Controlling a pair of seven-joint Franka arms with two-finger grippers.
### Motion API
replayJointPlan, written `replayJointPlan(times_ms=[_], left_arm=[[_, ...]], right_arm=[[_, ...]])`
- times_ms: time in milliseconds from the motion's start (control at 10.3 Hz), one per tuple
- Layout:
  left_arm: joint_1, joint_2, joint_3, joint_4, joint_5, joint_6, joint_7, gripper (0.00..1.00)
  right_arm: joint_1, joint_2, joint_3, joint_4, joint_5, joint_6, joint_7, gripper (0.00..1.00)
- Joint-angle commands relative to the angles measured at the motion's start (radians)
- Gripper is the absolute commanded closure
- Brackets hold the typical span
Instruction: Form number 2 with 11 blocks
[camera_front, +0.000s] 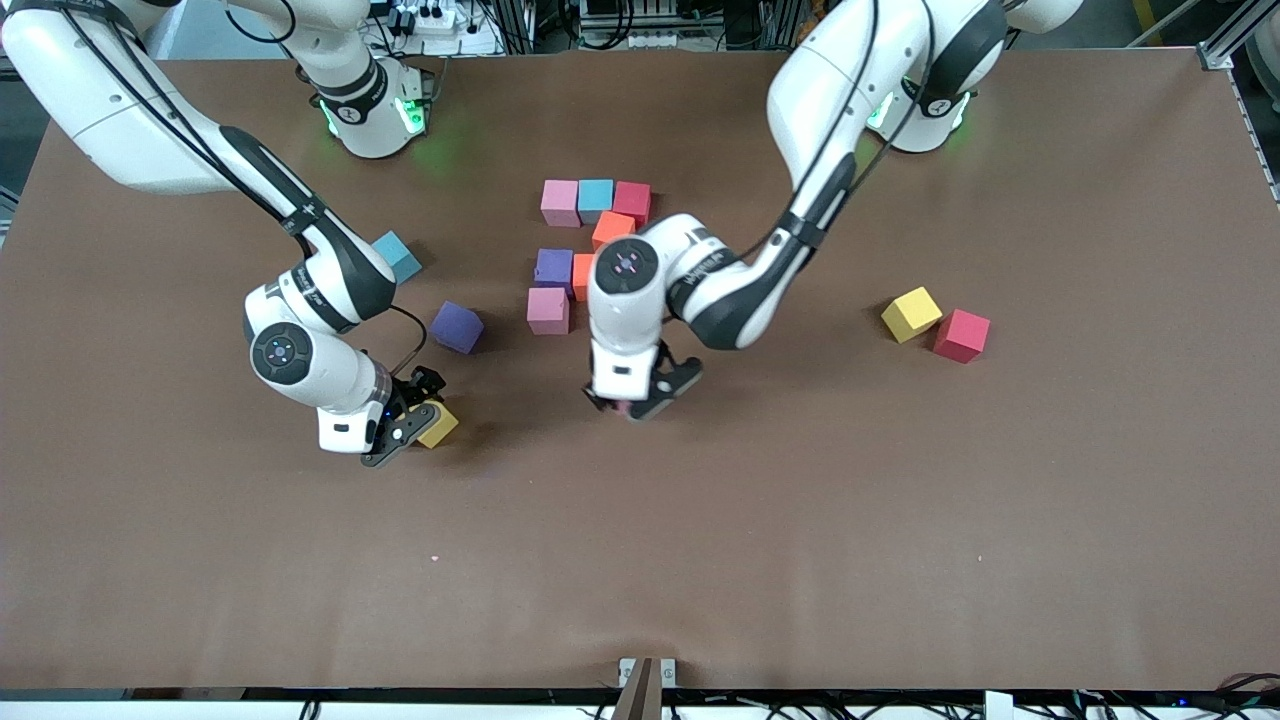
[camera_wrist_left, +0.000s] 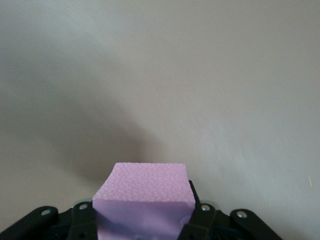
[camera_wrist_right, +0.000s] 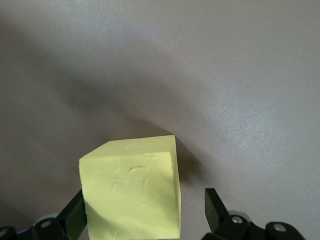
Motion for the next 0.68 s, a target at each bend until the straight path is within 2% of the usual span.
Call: replayJointPlan(times_ms=[0,97,195,292,390,585], left_arm=[[0.068,-0.043,-0.002,-0.027,-0.021,-0.049,-0.136,0.50],[0.100,-0.063,-0.002,-0.027,-0.023,-0.057,-0.206,0.50],[0.133,-0.081,-0.006,-0.027,-0.027,-0.113,-0.259,0.50],[0.175,-0.094,-0.013,-0.029,-0.059,-0.150,-0.282,0.50],[0.202,-0.098,-0.011,-0.027,-0.099,-0.185,-0.285,0.49],[0.234,-0.105,-0.008,-0.031,-0.113,-0.225,-0.334,0.49]], right_arm=[[0.009,-0.006,0.003,0.011,0.004,-0.002,-0.014,0.01],[0.011,-0.005,0.002,0.012,0.004,-0.002,-0.015,0.16],[0.011,-0.005,0.002,0.014,0.002,-0.002,-0.015,0.36],[0.011,-0.005,0.002,0.020,0.002,-0.002,-0.014,0.66],[0.015,-0.006,0.003,0.031,0.004,-0.005,-0.012,0.79],[0.021,-0.010,0.024,0.048,0.021,-0.037,-0.006,0.79]])
